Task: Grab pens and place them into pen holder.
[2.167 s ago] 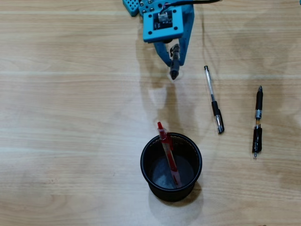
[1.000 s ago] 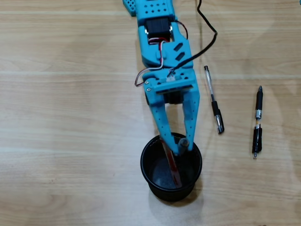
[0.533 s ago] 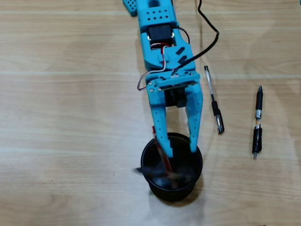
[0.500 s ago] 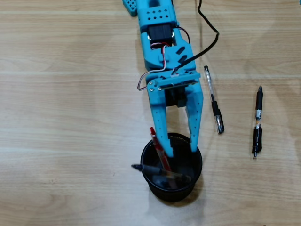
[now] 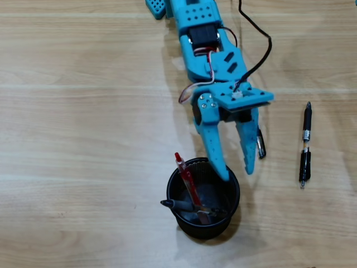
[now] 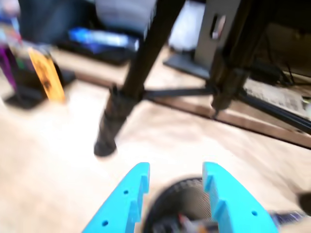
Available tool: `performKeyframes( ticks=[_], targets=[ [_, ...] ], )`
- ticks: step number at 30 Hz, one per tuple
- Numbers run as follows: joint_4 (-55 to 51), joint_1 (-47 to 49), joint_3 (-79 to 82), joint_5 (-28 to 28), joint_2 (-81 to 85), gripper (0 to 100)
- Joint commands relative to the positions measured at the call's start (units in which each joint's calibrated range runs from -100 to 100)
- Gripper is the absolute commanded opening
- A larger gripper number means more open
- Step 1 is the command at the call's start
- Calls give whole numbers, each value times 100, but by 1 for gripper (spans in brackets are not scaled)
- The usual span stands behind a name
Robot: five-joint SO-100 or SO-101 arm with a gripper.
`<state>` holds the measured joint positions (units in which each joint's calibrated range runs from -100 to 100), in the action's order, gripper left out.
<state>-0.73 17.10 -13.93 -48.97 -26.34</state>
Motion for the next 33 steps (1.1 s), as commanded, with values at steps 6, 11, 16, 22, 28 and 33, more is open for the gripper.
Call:
performKeyframes(
  ticks=[6,11,16,22,28,33],
  targets=[
    [-259,68,1936,1185,2477,14],
    [-259,480,2805,1573,3300,10],
    [-268,1093,3203,1777,3725,2],
    [-779,1650,3275,1850,3810,2],
    [-1954,1989,3239,1625,3785,2],
    [-2701,2044,3221,918,3632,2]
  ],
)
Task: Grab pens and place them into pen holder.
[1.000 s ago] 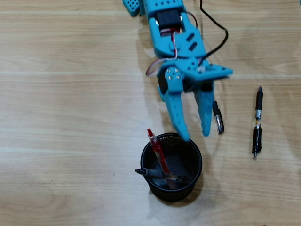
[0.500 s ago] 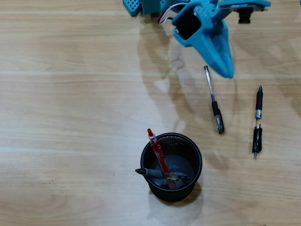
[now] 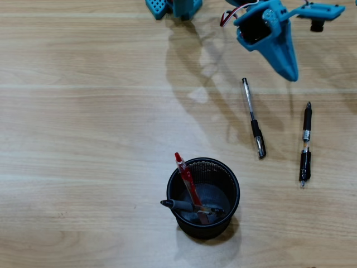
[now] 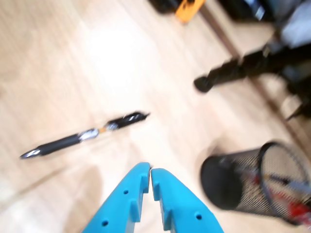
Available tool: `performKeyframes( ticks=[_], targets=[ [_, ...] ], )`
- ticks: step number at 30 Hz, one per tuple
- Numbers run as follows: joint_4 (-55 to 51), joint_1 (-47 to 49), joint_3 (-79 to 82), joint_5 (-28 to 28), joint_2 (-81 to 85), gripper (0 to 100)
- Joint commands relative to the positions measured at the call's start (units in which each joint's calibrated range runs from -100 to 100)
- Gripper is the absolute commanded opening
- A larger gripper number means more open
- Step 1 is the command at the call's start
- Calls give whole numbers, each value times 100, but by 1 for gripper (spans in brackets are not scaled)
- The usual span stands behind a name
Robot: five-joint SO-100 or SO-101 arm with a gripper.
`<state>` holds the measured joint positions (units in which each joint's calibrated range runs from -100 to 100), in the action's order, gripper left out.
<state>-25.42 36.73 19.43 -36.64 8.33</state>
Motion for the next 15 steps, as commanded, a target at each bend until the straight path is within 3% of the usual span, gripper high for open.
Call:
performKeyframes(
  ticks=[1,8,15],
  targets=[
    [-278,81,-179,-493,46,2],
    [-597,99,-1382,-1068,-1177,2],
    [-3494,72,-2966,-1550,-1839,2]
  ],
)
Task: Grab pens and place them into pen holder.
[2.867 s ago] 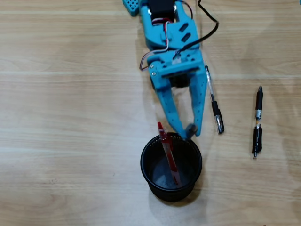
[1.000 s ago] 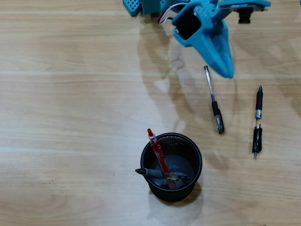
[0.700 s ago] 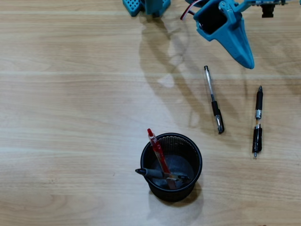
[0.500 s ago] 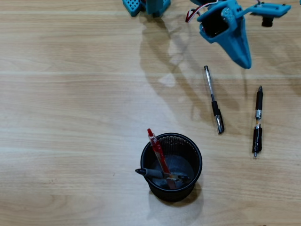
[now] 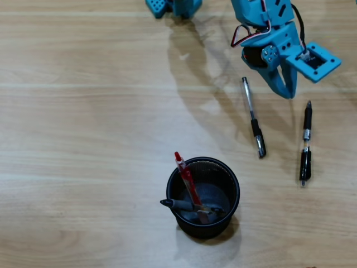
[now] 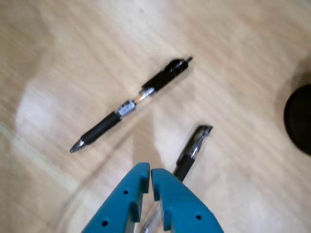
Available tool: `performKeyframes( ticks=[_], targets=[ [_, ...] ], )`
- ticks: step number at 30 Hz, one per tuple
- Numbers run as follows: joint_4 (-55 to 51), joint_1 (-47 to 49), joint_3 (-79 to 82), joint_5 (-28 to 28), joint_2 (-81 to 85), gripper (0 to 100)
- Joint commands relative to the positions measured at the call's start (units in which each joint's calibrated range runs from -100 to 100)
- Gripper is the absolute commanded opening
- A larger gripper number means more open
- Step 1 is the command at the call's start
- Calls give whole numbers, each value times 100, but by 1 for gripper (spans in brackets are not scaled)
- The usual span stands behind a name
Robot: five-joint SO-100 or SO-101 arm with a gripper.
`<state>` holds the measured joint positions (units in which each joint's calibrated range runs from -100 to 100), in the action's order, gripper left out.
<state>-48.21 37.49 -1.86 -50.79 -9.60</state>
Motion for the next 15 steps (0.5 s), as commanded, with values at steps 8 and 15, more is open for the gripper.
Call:
performKeyframes(
  ticks=[8,15],
  targets=[
    [-3047,-215,-2420,-277,-658,2],
    [-3029,-325,-2845,-465,-1244,3]
  ],
)
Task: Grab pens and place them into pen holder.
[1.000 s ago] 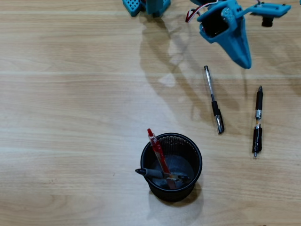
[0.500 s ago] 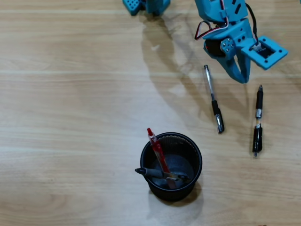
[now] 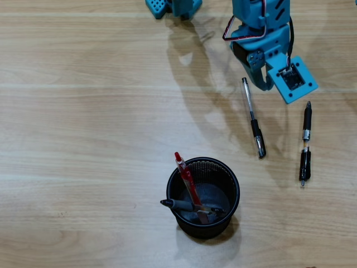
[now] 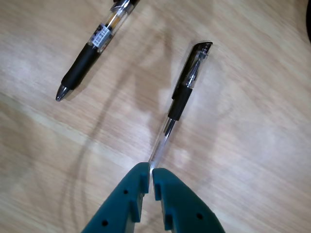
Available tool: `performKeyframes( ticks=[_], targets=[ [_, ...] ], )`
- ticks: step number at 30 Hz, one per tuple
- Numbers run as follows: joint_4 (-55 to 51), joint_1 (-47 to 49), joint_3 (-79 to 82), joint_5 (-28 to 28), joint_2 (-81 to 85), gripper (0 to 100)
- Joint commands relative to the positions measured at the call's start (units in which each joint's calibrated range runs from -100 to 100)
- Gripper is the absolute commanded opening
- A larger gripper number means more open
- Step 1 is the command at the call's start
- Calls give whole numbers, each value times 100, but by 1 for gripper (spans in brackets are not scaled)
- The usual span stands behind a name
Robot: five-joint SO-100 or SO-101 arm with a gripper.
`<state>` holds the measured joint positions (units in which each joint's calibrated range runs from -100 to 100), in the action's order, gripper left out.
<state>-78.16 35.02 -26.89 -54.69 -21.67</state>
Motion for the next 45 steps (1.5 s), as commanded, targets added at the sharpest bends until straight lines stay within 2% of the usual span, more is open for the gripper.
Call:
performKeyframes(
  ticks=[1,3,8,10,15,32,39,45],
  targets=[
    [-34,-86,-343,-117,-88,3],
    [-34,-104,-343,-206,-173,5],
    [-34,-113,-343,-253,-335,19],
    [-24,-132,-343,-311,-419,20],
    [-15,-150,-425,-468,-776,20],
    [-15,-13,-1058,-468,-2118,20],
    [-15,-4,-1031,-468,-2203,7],
    [-24,5,-995,-468,-2211,6]
  ],
)
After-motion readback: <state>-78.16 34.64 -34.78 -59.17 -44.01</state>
